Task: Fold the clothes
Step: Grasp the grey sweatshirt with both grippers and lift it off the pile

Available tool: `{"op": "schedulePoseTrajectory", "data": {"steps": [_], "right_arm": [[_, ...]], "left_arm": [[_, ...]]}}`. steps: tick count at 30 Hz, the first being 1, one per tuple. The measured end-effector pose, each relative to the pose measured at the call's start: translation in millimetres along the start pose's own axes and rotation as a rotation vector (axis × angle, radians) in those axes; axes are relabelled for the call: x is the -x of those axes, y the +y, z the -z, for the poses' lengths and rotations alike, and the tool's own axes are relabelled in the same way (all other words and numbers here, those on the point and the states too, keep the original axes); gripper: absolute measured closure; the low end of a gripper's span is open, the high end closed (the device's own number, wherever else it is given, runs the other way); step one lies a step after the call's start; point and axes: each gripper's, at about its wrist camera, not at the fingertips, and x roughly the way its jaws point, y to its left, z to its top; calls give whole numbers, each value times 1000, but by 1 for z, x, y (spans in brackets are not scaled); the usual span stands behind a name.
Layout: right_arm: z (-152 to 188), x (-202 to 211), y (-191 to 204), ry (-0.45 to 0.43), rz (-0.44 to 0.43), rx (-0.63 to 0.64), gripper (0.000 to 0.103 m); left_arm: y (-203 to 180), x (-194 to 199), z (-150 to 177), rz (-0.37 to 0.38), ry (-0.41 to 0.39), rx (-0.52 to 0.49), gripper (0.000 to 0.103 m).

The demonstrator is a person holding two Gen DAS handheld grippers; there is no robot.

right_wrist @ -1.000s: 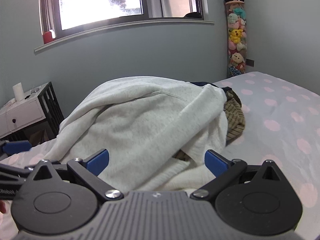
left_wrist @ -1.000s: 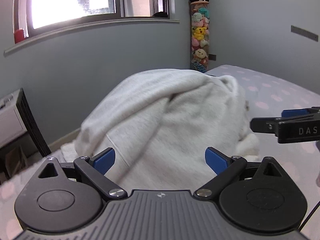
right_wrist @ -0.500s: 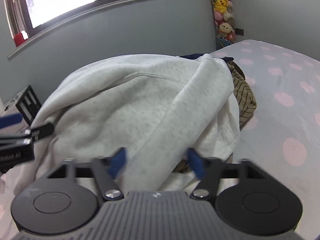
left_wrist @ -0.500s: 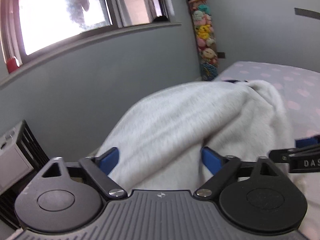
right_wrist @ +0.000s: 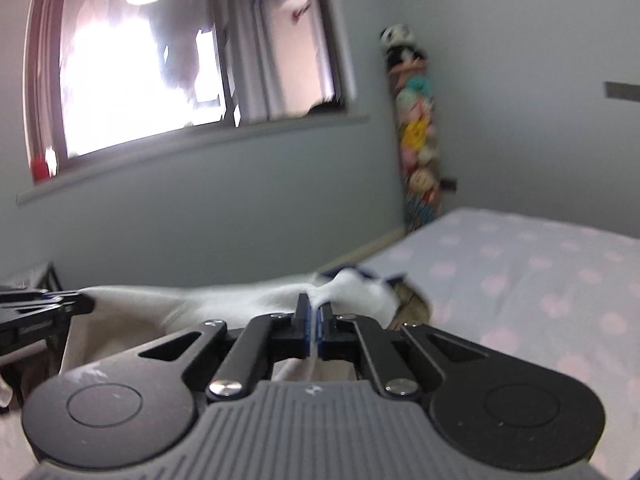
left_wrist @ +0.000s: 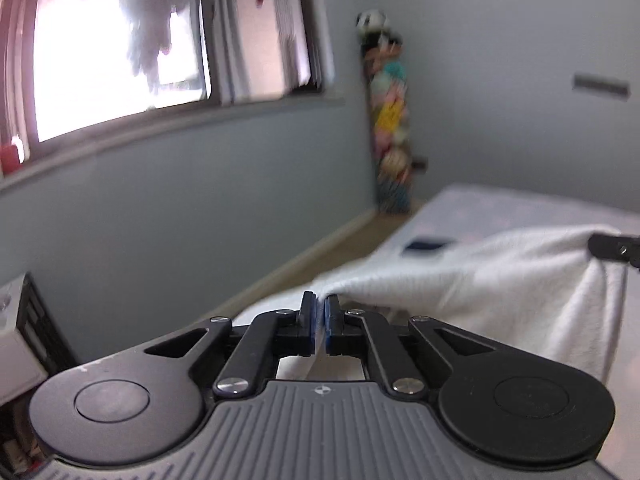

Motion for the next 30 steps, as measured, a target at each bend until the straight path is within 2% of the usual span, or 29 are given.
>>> {"op": "schedulePoseTrajectory", "data": {"steps": [5, 8, 13, 17, 22, 23, 25, 29, 30], "right_arm": [[-43, 83, -28, -183, 57, 13, 100], [-65, 140, -52, -251, 89, -16, 100], [-70, 240, -98, -355, 174, -60, 100], [-71, 326, -124, -477, 279, -40, 100], [-91, 432, -159, -648, 416, -47, 100], [-92, 443, -162, -642, 420, -44, 100], [-95, 464, -167, -629, 429, -37, 100], [-98, 506, -177, -600, 442, -28, 99], [-92, 502, -183, -540, 417, -57, 99]], "left_arm": [[-41, 72, -49, 90, -127, -68, 101], [-72, 113, -66, 168, -173, -83, 101], [-138, 173, -71, 371, -193, -108, 101], [-191, 227, -71, 533, -264, -147, 101], [-230, 288, -78, 769, -333, -135, 101], [-235, 297, -77, 810, -337, -129, 101], [-244, 305, -73, 841, -330, -139, 101], [-241, 287, -38, 785, -226, -138, 103], [-237, 276, -25, 770, -175, -131, 103]]}}
